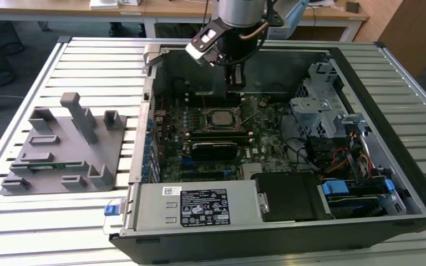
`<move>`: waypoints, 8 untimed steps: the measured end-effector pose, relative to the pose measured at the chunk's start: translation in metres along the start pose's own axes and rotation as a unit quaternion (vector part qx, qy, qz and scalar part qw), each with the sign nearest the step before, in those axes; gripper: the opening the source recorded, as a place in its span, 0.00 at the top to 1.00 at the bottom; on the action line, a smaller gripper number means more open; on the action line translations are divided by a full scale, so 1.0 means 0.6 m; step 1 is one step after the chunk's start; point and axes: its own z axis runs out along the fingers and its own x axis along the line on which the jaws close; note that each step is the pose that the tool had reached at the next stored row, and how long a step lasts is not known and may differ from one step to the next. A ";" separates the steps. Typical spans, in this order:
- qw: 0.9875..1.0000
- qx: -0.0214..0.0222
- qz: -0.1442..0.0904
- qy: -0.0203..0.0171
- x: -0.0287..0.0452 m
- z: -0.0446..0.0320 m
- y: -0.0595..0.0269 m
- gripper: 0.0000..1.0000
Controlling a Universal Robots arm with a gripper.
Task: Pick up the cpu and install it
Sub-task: 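Close the cpu cover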
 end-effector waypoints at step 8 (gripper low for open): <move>1.000 0.000 0.000 0.000 -0.003 -0.011 0.000 0.89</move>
